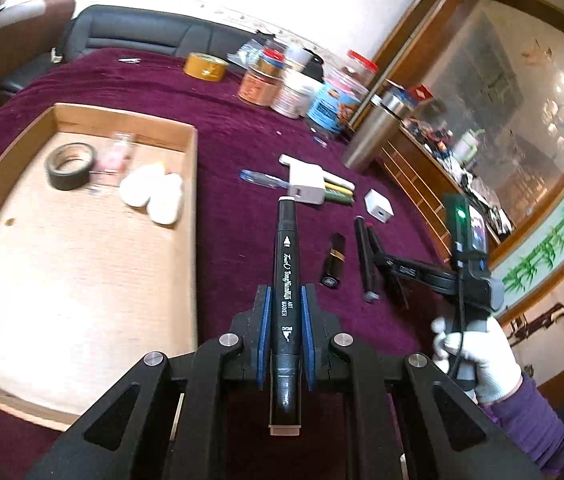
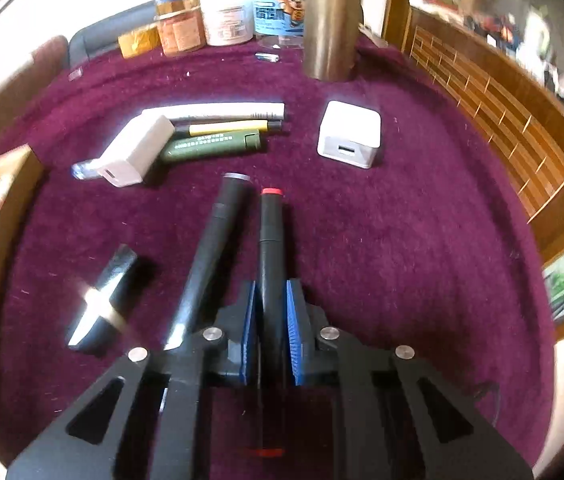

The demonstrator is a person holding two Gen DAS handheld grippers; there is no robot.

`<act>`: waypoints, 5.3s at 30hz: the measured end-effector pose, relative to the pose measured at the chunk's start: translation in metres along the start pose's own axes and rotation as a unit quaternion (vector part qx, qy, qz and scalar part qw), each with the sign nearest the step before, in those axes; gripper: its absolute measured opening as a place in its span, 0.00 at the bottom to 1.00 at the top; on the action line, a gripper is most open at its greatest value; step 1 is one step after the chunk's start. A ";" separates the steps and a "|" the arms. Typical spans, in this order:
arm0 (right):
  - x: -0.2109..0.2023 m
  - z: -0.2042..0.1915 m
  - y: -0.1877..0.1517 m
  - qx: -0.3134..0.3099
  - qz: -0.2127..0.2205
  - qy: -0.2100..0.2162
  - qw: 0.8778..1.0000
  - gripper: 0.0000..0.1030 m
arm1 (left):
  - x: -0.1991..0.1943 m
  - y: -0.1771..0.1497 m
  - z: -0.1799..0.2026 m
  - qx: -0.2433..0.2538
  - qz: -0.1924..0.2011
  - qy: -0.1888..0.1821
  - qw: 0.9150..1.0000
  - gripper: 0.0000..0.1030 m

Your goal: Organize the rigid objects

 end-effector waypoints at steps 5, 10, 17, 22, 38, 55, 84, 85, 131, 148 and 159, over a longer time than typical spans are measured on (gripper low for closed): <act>-0.037 -0.001 0.001 0.053 0.015 0.111 0.992 0.12 | -0.028 0.011 -0.033 -0.022 0.030 0.024 0.999 0.11; -0.067 -0.046 0.010 0.043 0.011 0.205 0.978 0.12 | -0.047 0.021 -0.073 -0.048 0.048 0.062 0.996 0.11; -0.071 -0.140 0.012 0.009 -0.047 0.303 0.952 0.12 | -0.048 0.035 -0.126 -0.064 0.026 0.126 0.990 0.11; -0.058 -0.203 0.010 -0.026 -0.071 0.315 0.946 0.12 | -0.036 0.041 -0.155 -0.077 -0.001 0.152 0.985 0.11; 0.002 -0.297 -0.010 -0.062 -0.148 0.327 0.931 0.13 | 0.016 0.090 -0.230 -0.120 -0.060 0.190 0.972 0.11; 0.032 -0.368 -0.031 -0.116 -0.191 0.322 0.920 0.13 | -0.068 0.089 -0.217 -0.138 0.061 0.138 0.979 0.36; -0.264 -0.006 0.002 -0.050 0.231 0.111 0.965 0.38 | -0.232 0.038 -0.124 -0.060 0.209 0.219 0.951 0.54; -0.286 0.022 -0.001 -0.044 0.248 0.077 0.965 0.38 | -0.240 0.037 -0.124 -0.058 0.216 0.229 0.948 0.55; 0.005 -0.028 0.018 -0.047 -0.017 0.088 0.995 0.67 | 0.062 -0.003 0.055 0.107 -0.078 0.118 0.984 0.66; 0.010 0.023 0.012 -0.049 -0.025 0.038 0.998 0.15 | 0.149 -0.001 0.072 0.175 -0.128 0.147 0.965 0.65; 0.014 0.020 0.014 -0.051 -0.018 0.037 0.998 0.16 | 0.182 0.008 0.084 0.205 -0.112 0.137 0.963 0.31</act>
Point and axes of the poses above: each gripper's, at about its wrist camera, not at the fingertips, and x roughly the way its jaws point, z to its right, y to its top, the point moved 7 cm from there along x, roughly the way its jaws point, and after that the axes turned 2 degrees about -y, right-handed, at the moved point
